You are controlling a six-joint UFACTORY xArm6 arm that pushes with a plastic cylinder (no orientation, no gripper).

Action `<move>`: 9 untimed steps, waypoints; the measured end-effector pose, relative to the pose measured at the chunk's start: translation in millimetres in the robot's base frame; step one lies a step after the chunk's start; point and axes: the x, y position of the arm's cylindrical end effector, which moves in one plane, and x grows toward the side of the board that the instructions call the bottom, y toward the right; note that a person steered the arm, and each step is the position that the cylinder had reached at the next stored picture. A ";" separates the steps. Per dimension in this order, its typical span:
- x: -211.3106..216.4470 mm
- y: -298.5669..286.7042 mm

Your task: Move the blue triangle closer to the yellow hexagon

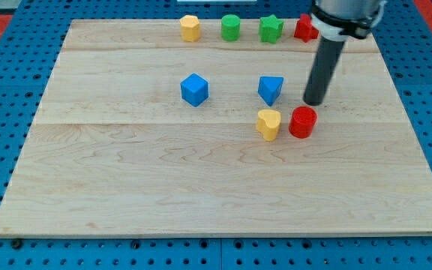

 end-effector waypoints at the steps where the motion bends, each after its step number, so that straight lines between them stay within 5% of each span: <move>1: -23.7 -50.6; 3: 21.7 -37.8; 6: -63.6 -154.4; 7: -43.6 -149.1; 9: -108.7 -235.5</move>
